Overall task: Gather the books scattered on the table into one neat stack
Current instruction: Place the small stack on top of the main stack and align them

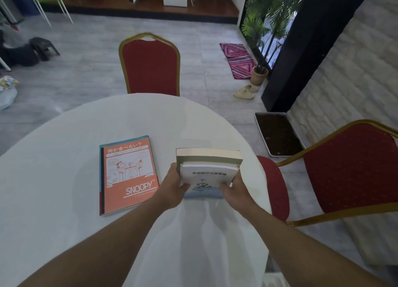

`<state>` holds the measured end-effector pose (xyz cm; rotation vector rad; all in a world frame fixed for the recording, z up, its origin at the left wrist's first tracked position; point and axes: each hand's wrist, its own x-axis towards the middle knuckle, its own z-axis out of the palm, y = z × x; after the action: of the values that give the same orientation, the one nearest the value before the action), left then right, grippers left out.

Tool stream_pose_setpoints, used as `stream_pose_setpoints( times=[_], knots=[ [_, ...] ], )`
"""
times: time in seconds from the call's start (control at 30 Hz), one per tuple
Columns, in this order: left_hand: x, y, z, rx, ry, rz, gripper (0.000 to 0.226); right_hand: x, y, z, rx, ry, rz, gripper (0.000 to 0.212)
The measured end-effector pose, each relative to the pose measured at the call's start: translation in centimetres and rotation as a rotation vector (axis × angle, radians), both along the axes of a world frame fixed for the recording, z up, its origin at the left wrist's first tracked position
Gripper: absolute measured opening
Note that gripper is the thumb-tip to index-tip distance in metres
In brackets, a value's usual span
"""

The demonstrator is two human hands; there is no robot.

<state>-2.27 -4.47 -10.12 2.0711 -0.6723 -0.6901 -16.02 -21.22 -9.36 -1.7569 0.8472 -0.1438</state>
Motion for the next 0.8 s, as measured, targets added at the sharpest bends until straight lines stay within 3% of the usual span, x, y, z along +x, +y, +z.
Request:
stream_pose_setpoints(
  times=[0.1,0.27,0.37,0.53,0.8],
  knots=[
    [0.3,-0.2,1.2,0.025,0.05,0.04,0.052,0.4,-0.3,0.4,0.016,0.032,0.029,0.05],
    [1.5,1.2,2.5,-0.001,0.317,0.205,0.048,2.4,0.8,1.8,0.084,0.084,0.023,0.037],
    [2.7,2.9,2.5,-0.017,0.371,0.294,0.046,4.4,2.6,1.7,0.089,0.078,0.024,0.032],
    [4.6,6.6,2.4,0.065,0.303,0.343,0.04,8.8,6.6,1.2,0.048,0.115,0.113,0.031],
    [9.5,12.1,1.1,0.24,0.174,0.52,0.05,16.4,12.4,1.0,0.059,0.162,0.207,0.029]
  ],
)
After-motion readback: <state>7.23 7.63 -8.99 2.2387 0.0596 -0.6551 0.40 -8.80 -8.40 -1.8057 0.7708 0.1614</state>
